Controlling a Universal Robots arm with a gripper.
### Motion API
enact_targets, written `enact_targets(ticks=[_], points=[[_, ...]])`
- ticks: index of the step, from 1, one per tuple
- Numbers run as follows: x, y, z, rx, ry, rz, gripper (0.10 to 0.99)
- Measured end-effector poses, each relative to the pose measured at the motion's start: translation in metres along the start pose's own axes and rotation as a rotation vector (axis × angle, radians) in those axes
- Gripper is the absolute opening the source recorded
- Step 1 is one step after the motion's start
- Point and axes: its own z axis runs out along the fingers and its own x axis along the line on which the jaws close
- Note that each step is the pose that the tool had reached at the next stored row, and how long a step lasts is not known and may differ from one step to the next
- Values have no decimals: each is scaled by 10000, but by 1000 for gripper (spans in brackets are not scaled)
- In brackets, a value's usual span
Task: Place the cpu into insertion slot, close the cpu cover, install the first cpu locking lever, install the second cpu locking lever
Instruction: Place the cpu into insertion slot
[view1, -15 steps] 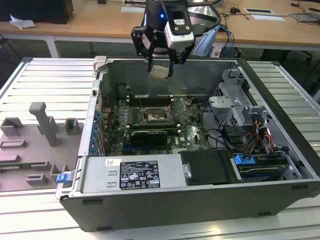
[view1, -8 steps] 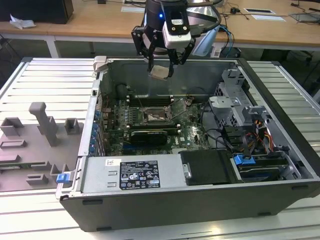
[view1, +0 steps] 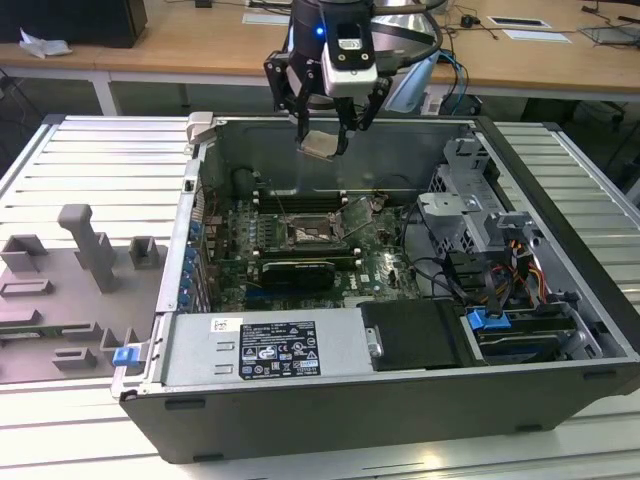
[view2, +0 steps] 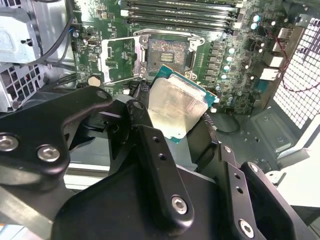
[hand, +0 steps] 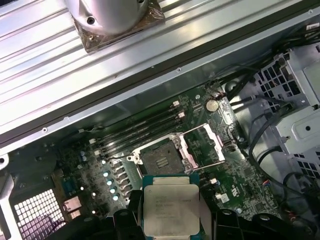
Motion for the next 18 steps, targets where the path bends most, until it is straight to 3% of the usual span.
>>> enact_targets(ticks=[18], points=[[0, 0, 0, -18, -83, 923, 541]])
